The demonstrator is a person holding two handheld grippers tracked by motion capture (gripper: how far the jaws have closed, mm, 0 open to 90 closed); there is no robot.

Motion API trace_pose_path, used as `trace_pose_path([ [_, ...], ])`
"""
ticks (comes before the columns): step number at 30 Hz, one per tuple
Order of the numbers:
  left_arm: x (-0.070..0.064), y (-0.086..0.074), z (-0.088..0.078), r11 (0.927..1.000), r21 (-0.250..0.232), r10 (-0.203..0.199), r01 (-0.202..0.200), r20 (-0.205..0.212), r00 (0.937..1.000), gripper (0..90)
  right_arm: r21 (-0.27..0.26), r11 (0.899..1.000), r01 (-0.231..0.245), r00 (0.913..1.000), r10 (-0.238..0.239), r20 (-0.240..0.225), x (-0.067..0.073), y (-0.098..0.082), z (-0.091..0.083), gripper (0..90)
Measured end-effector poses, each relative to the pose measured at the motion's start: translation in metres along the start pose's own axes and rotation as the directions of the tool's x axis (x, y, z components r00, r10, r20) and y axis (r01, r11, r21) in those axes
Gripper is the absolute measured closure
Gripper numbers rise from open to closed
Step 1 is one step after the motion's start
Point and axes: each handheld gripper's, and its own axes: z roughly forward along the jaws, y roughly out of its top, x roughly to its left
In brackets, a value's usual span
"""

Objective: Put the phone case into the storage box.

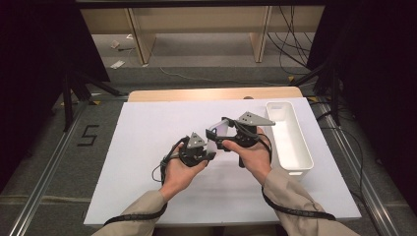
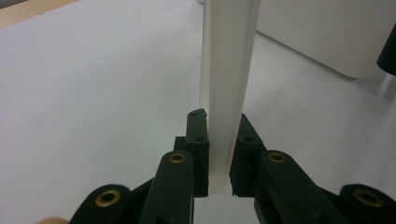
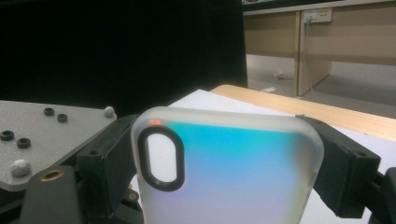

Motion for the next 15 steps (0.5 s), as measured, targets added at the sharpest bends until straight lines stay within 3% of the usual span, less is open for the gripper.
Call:
trace_pose_path([
  [5,0.0004,0.0005,-0.001,0.9999,-0.011,0.0,0.0,0.003,1.0,79.1,-0.003,1.0,0.002,1.0,-0.002,0.003,0.0002,0.0012,-0.0009,18.7],
  [8,0.0014,0.0017,-0.0026,0.9996,-0.029,0.001,0.0,0.016,0.9999,73.9,-0.003,1.0,0.013,0.9999,-0.013,0.007,0.0009,0.0024,-0.0018,18.7],
  [11,0.0035,0.0023,-0.0047,0.9972,-0.073,0.019,-0.014,0.062,0.9979,60.1,-0.01,1.0,0.028,0.9995,-0.028,0.014,0.0006,0.0048,-0.0038,18.8],
  [15,0.0057,0.0029,-0.0096,0.9941,-0.098,0.053,-0.047,0.065,0.9965,32.4,-0.014,0.999,0.038,0.9991,-0.038,0.019,0.0002,0.0085,-0.0075,18.8],
])
